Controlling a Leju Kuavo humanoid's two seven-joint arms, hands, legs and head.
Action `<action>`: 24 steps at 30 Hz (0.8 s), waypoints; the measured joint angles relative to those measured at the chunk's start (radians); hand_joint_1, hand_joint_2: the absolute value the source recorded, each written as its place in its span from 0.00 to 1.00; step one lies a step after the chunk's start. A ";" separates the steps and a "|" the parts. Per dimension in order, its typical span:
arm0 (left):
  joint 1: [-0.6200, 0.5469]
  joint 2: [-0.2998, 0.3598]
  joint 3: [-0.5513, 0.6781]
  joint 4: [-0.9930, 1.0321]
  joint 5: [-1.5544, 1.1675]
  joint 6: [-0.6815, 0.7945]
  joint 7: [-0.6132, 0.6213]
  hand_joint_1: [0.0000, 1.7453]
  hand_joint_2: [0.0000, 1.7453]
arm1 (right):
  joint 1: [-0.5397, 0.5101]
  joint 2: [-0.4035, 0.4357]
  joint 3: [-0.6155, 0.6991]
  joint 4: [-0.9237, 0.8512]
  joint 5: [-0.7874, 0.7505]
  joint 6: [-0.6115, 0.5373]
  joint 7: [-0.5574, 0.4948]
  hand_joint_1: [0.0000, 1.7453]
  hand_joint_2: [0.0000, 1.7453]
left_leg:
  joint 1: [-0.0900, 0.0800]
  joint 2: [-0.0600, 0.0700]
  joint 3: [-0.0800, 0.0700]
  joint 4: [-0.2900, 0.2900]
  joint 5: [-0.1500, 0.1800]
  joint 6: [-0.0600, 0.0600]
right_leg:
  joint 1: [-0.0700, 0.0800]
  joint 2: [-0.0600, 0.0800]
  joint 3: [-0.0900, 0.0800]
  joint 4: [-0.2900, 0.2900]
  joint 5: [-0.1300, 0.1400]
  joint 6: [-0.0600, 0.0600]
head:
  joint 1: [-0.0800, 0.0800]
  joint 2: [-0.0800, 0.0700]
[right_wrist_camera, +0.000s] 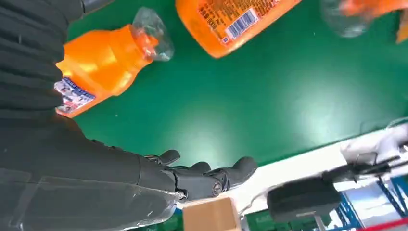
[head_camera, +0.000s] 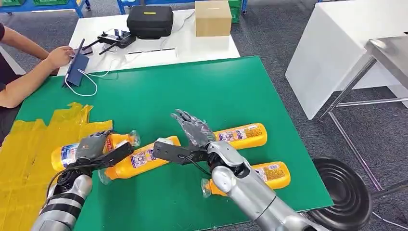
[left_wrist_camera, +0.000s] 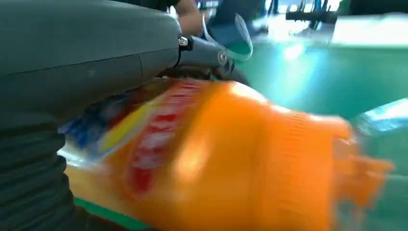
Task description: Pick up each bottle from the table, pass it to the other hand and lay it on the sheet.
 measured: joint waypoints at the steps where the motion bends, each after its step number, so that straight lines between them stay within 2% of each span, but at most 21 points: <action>1: -0.005 0.001 -0.001 0.013 0.022 -0.023 -0.019 0.00 0.00 | -0.007 0.007 0.005 0.018 -0.003 0.006 0.000 0.00 1.00 | 0.000 0.000 0.000 0.000 0.000 0.000 | 0.000 0.000 0.000 0.000 0.000 0.000 | 0.000 0.000; 6: -0.047 0.015 0.002 0.049 0.189 -0.173 -0.135 0.00 0.00 | -0.028 0.028 0.024 0.094 -0.015 0.024 -0.004 0.00 1.00 | 0.000 -0.001 -0.001 0.000 0.000 0.000 | 0.000 -0.001 0.000 0.000 0.000 0.000 | 0.000 0.000; 14: -0.073 0.075 0.036 0.073 0.593 -0.558 -0.358 0.00 0.00 | -0.087 0.063 0.066 0.235 -0.037 0.069 -0.062 0.00 1.00 | 0.000 0.000 0.000 0.000 0.000 0.000 | 0.000 0.000 0.000 0.000 0.000 0.000 | 0.000 0.000; 24: -0.037 0.139 0.056 0.071 0.849 -0.728 -0.439 0.00 0.00 | -0.144 0.087 0.113 0.332 -0.050 0.090 -0.086 0.00 1.00 | 0.000 0.000 -0.001 0.000 0.000 0.000 | 0.000 0.000 -0.001 0.001 0.000 0.000 | 0.000 0.000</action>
